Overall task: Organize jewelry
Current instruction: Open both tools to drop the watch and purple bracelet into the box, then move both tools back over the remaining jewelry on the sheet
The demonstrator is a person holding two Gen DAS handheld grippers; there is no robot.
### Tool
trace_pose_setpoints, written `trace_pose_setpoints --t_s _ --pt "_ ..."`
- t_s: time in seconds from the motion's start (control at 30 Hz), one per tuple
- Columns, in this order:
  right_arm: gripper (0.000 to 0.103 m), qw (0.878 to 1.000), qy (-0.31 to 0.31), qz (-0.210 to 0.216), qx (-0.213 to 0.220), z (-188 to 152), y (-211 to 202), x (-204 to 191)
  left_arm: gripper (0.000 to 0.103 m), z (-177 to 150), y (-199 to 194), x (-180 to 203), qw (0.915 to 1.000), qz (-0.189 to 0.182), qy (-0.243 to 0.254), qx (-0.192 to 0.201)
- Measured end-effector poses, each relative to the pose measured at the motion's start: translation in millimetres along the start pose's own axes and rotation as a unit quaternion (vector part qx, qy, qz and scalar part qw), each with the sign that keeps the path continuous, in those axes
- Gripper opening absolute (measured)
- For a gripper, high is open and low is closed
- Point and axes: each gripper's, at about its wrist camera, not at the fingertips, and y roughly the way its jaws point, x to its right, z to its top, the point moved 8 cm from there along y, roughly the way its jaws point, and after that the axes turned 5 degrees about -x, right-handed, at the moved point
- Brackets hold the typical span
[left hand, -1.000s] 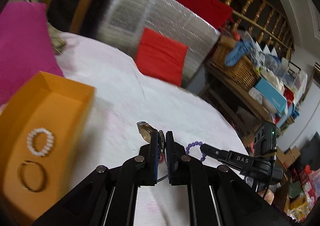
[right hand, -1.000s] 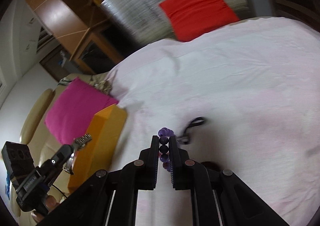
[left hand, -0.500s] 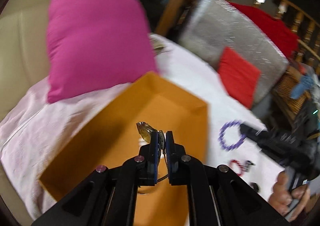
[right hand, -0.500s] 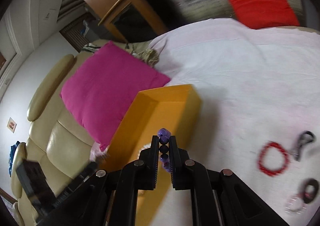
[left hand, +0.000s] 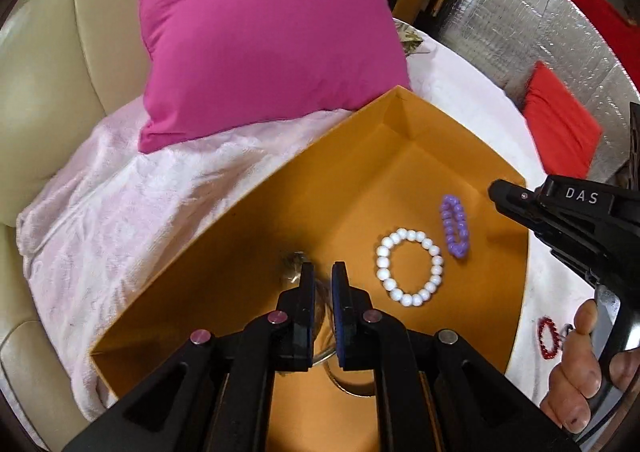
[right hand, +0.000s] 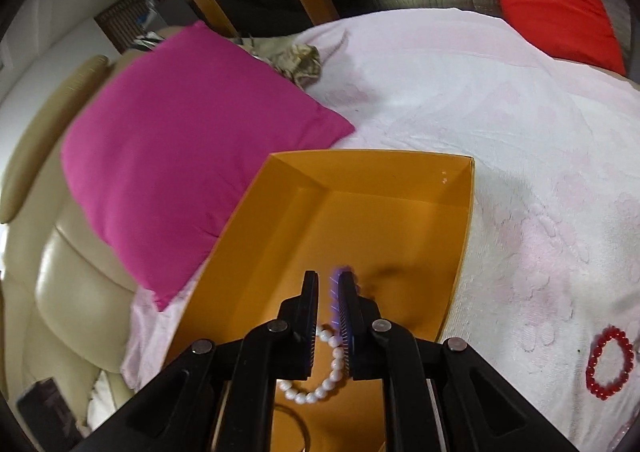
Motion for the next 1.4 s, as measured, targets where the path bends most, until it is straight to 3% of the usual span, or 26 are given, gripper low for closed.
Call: trace_pose_setpoints --t_s 0.1,0.17,0.23,0.3,0.4,0.53,0.73,0.8,1.0,1.17,1.4 --pt "0.018 1.000 0.002 0.005 -0.007 0 -5 4 0.010 0 -4 -6 0.9998 0.018 -0.004 0.001" --pt "0.029 1.000 0.003 0.014 0.002 1 -15 7 0.030 0 -7 -8 0.9996 0.026 -0.010 0.005" --pt "0.038 1.000 0.005 0.017 0.019 1 -31 14 0.041 1 -13 -7 0.9992 0.034 -0.008 0.021" --pt "0.046 0.999 0.010 0.014 0.038 1 -50 28 0.045 4 -23 -5 0.9979 0.048 -0.001 0.044" --pt "0.047 0.998 0.011 0.004 0.062 -1 -79 50 0.049 8 -36 3 0.9947 0.064 0.012 0.079" --pt "0.049 0.995 0.018 -0.020 0.093 -7 -119 90 0.062 10 -56 22 0.9875 0.082 0.032 0.131" --pt "0.051 0.987 0.044 -0.070 0.137 -28 -182 166 0.066 6 -78 65 0.9758 0.085 0.074 0.187" --pt "0.056 0.983 0.051 -0.089 0.150 -40 -199 186 0.073 3 -83 83 0.9718 0.083 0.091 0.201" --pt "0.059 0.976 0.081 -0.117 0.167 -74 -228 247 0.078 -18 -90 148 0.9494 0.083 0.186 0.239" --pt "0.059 0.974 0.117 -0.110 0.163 -100 -226 290 0.079 -41 -81 196 0.9329 0.083 0.259 0.235" --pt "0.059 0.971 0.200 -0.052 0.122 -116 -209 345 0.079 -64 -52 230 0.9237 0.089 0.311 0.204"
